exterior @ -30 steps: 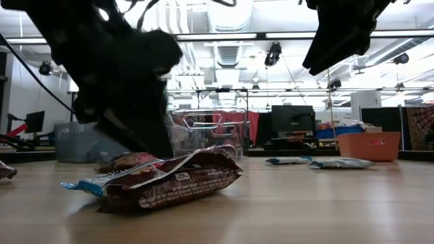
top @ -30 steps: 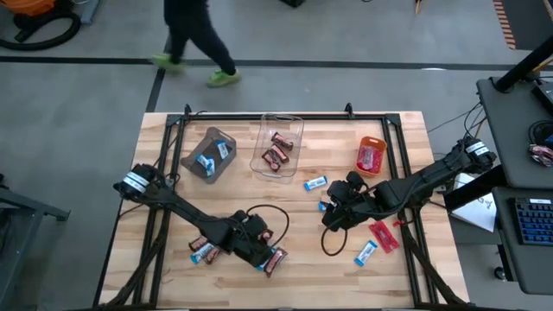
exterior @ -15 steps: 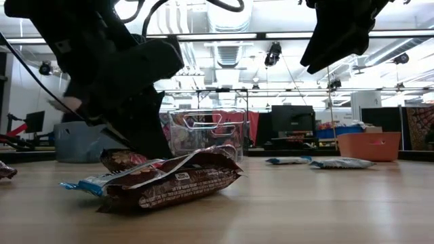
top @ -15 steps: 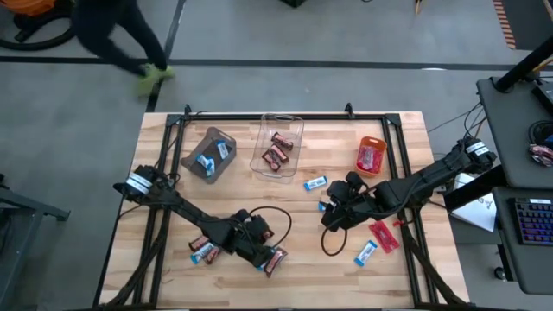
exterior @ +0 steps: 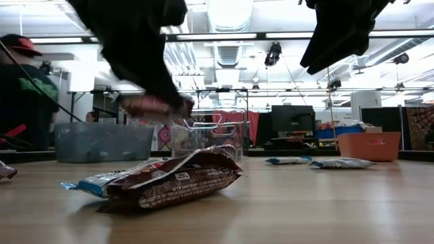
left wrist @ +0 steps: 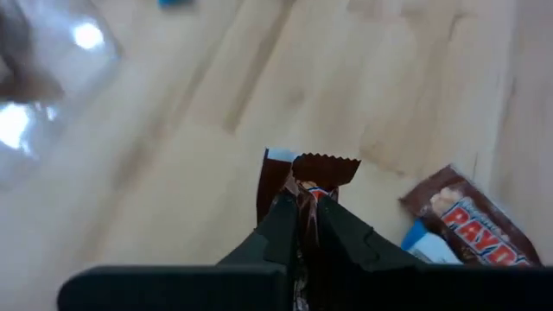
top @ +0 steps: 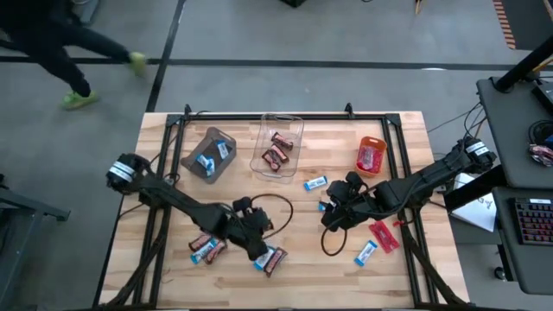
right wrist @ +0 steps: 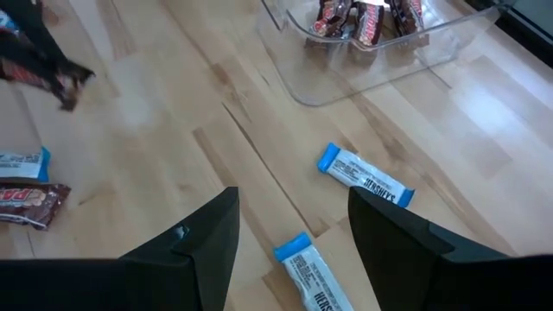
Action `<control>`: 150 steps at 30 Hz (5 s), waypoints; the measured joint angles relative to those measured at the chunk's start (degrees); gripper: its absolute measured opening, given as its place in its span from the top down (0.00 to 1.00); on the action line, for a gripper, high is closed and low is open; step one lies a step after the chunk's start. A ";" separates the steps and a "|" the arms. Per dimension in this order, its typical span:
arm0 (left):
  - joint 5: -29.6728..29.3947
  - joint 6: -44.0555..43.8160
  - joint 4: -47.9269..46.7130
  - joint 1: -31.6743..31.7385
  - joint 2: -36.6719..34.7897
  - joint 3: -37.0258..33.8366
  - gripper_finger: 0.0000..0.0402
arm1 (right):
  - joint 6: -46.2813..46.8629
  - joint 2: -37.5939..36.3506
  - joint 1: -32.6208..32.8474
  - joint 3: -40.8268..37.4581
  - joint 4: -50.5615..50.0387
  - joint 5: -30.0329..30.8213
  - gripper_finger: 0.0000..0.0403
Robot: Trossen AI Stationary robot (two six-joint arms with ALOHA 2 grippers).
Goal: Sort candy
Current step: Put the brown chocolate into the transparent bin, then put the blue chocolate into the black bin
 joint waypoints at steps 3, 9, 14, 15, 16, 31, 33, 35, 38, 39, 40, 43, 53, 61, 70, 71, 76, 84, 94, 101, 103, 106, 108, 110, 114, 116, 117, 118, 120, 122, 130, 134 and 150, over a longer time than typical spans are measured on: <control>0.00 9.56 -1.27 2.47 -3.89 0.34 0.98 | -0.01 0.00 0.00 -0.15 0.07 0.35 0.48; 0.17 31.50 -1.43 10.61 -12.11 0.55 0.98 | -0.04 0.00 0.00 -0.23 0.22 1.04 0.48; 3.12 45.51 0.95 21.55 -14.39 0.55 0.98 | -0.02 0.00 0.00 -0.39 0.28 1.19 0.48; 4.01 47.06 1.81 24.02 -14.33 0.55 0.98 | -0.02 0.00 0.00 -0.41 0.28 1.30 0.48; 5.04 48.05 2.92 26.36 -13.92 0.55 0.98 | -0.02 0.00 0.00 -0.43 0.28 1.42 0.48; 21.46 56.97 10.00 42.60 -6.86 0.58 0.97 | -0.15 0.00 -0.02 -2.07 1.51 2.59 0.48; 21.49 58.75 10.34 42.60 -5.73 0.58 0.96 | -0.09 0.00 -0.02 -2.70 1.49 2.57 0.48; 21.56 59.17 10.82 42.60 -4.73 0.58 0.93 | -0.05 0.00 -0.02 -3.22 1.74 2.57 0.48; 21.68 59.01 10.70 42.68 -4.12 0.79 0.88 | 0.63 0.00 -0.02 -3.61 1.82 2.55 0.48; 21.66 59.01 10.74 42.68 -4.10 1.00 0.86 | 0.88 0.00 -0.02 -3.64 1.87 2.55 0.48; 21.66 58.99 10.54 42.68 -4.10 1.24 0.84 | 1.11 0.00 -0.02 -3.64 1.92 2.55 0.48; 21.66 58.94 10.04 42.68 -4.10 2.06 0.78 | 1.31 0.00 -0.02 -3.64 1.99 2.54 0.48; 21.62 56.63 5.83 41.71 -4.73 4.45 0.70 | 1.46 0.00 -0.02 -3.67 2.41 2.49 0.48; 21.38 50.97 3.40 36.57 -7.89 4.21 0.73 | 1.62 0.00 -0.02 -3.96 2.73 2.44 0.48; 21.35 48.02 1.52 26.37 -9.56 4.08 0.76 | 2.46 0.00 -0.02 -4.32 2.54 1.97 0.48; 21.35 47.86 1.57 25.29 -9.59 3.99 0.76 | 2.05 0.00 -0.02 -4.34 2.39 1.93 0.48; 21.29 46.18 1.44 20.24 -9.80 3.12 0.76 | -3.56 -0.02 -0.02 -5.12 1.04 -1.79 0.48; 20.03 42.84 4.74 14.16 -12.76 -0.65 0.76 | -8.77 -0.04 -0.15 -9.20 1.03 -4.11 0.48; 14.16 37.45 14.76 8.98 -19.19 -8.50 0.76 | -11.78 -0.04 -0.31 -13.89 1.53 -5.14 0.48; 14.16 37.64 29.63 6.20 -22.01 -16.53 0.76 | -15.92 -0.04 -0.85 -19.45 10.71 -5.14 0.48; 14.16 37.41 33.32 5.94 -22.46 -18.62 0.76 | -16.74 -0.04 -1.11 -20.95 13.87 -5.19 0.48; 14.23 37.34 37.89 5.80 -23.01 -20.81 0.76 | -17.14 -0.04 -1.74 -22.66 17.20 -6.20 0.48; 14.25 37.35 41.02 5.79 -23.22 -22.15 0.76 | -17.14 -0.04 -2.32 -24.09 20.04 -7.89 0.48; 14.27 37.35 43.61 5.79 -23.29 -23.19 0.76 | -17.11 -0.04 -2.70 -25.82 23.13 -9.43 0.48; 14.29 37.29 45.97 5.79 -22.80 -23.74 0.76 | -16.08 -0.04 -3.05 -29.06 26.50 -9.95 0.48; 14.29 37.28 46.41 5.79 -22.20 -23.77 0.76 | -14.90 -0.04 -3.34 -29.98 26.61 -9.69 0.48; 14.29 37.26 46.67 5.80 -21.84 -23.77 0.76 | -14.45 -0.04 -3.39 -30.28 26.80 -9.60 0.48; 14.30 37.26 46.75 5.81 -21.67 -23.78 0.76 | -14.20 -0.04 -3.43 -30.49 26.86 -9.59 0.48; 14.29 37.23 47.02 5.81 -21.34 -23.79 0.76 | -13.82 -0.04 -3.45 -30.92 26.85 -9.62 0.48; 13.97 37.20 47.11 5.81 -21.10 -23.79 0.76 | -13.68 -0.04 -3.45 -31.18 26.95 -9.62 0.48; 11.21 37.20 47.13 5.81 -21.08 -23.79 0.76 | -13.45 3.21 -3.39 -32.35 32.10 -10.71 0.56; 11.21 37.13 47.16 5.81 -20.50 -23.79 0.76 | -13.56 4.78 -3.38 -32.34 33.19 -10.97 0.72; 4.21 30.11 54.93 6.03 -12.24 -23.79 0.72 | -24.21 1.01 -2.78 -32.52 52.95 -7.48 0.92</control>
